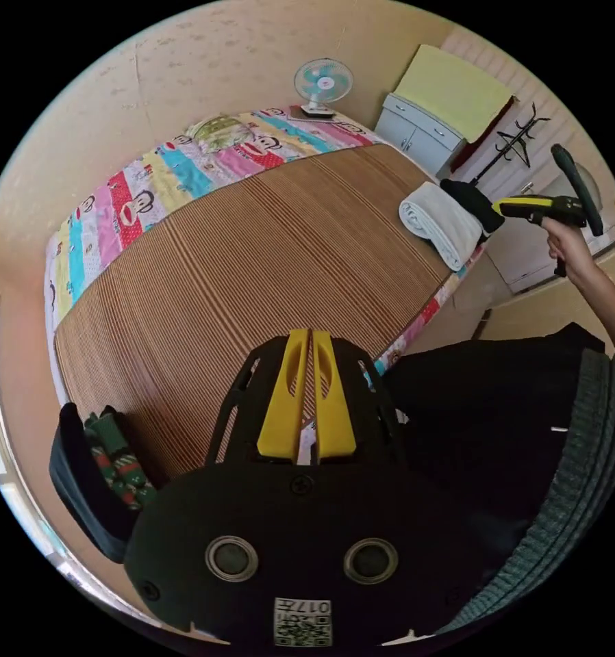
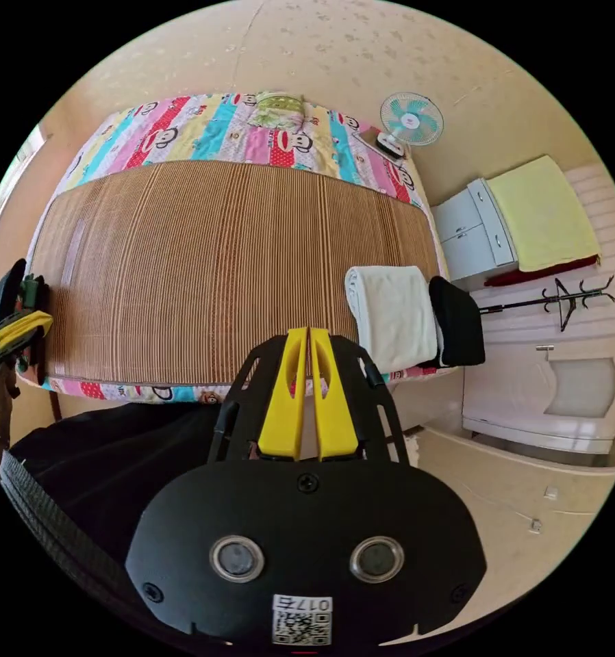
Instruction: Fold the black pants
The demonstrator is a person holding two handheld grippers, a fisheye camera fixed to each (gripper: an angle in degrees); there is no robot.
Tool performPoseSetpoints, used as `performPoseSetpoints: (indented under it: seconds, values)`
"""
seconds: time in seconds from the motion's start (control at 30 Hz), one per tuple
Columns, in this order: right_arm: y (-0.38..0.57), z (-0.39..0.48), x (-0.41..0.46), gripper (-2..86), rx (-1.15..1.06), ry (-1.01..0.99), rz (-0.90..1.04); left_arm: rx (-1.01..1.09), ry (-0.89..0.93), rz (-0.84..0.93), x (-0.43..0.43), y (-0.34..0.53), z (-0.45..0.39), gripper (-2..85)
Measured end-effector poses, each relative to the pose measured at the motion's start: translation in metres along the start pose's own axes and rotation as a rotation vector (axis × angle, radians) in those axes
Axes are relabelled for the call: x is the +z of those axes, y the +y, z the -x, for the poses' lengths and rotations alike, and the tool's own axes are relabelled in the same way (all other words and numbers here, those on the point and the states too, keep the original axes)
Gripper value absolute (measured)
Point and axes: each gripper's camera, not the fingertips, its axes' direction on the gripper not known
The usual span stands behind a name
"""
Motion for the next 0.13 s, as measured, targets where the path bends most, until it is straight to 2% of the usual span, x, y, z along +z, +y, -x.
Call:
performPoseSetpoints:
  seconds: [0.07, 0.13]
  values:
    - [0.023, -0.042, 0.013, 0.6, 0.116, -0.133, 0.017, 0.132, 0.023, -0.083, 0.000, -0.037, -0.059, -0.3]
    - [0.048, -0.080, 0.028, 0.8, 0.225, -0.258, -0.004, 0.169, 0.058, -0.127, 0.001, -0.057, -0.089, -0.4]
